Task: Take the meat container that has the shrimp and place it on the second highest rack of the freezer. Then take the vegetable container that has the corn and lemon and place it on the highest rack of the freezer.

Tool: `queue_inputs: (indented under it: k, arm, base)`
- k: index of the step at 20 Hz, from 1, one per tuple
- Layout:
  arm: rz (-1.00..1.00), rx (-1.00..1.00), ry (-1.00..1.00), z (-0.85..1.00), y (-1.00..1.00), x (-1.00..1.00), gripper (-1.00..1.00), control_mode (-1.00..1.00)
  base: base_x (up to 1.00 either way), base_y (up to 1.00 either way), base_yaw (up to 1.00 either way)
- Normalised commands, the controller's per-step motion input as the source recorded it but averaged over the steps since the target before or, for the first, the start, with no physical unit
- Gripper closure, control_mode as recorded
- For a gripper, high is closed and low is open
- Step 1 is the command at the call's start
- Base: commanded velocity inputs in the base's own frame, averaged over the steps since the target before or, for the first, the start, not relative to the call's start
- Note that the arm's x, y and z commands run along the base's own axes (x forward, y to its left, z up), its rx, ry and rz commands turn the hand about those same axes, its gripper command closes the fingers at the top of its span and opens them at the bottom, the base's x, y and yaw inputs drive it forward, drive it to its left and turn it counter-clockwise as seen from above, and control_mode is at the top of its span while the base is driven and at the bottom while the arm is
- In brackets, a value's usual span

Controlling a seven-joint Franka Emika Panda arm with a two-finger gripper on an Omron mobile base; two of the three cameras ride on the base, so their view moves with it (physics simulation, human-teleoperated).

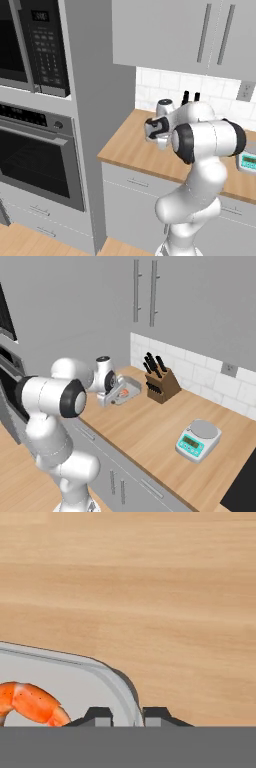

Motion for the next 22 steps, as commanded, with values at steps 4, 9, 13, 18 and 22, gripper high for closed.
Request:
queue_inputs:
  k: [4, 9, 13, 18, 22]
  arm:
    - [0.25, 0.07, 0.02, 0.92, 0.24, -0.91, 1.00, -1.00]
    - [0.24, 0.00, 0.00, 0.96, 0.02, -1.00, 1.00, -1.00]
    - [0.31, 0.00, 0.00, 0.84, 0.00, -1.00, 1.00, -1.00]
    - [0.34, 0.02, -0.03, 0.82, -0.02, -1.00, 1.00, -1.00]
    - [0.31, 0.05, -0.02, 0.87, -0.04, -1.00, 1.00, -1.00]
  base:
    - [0.00, 0.00, 0.00]
    - [0.00, 0.00, 0.00]
    - [0.00, 0.00, 0.00]
    - [0.00, 0.00, 0.00]
    - [0.00, 0.00, 0.00]
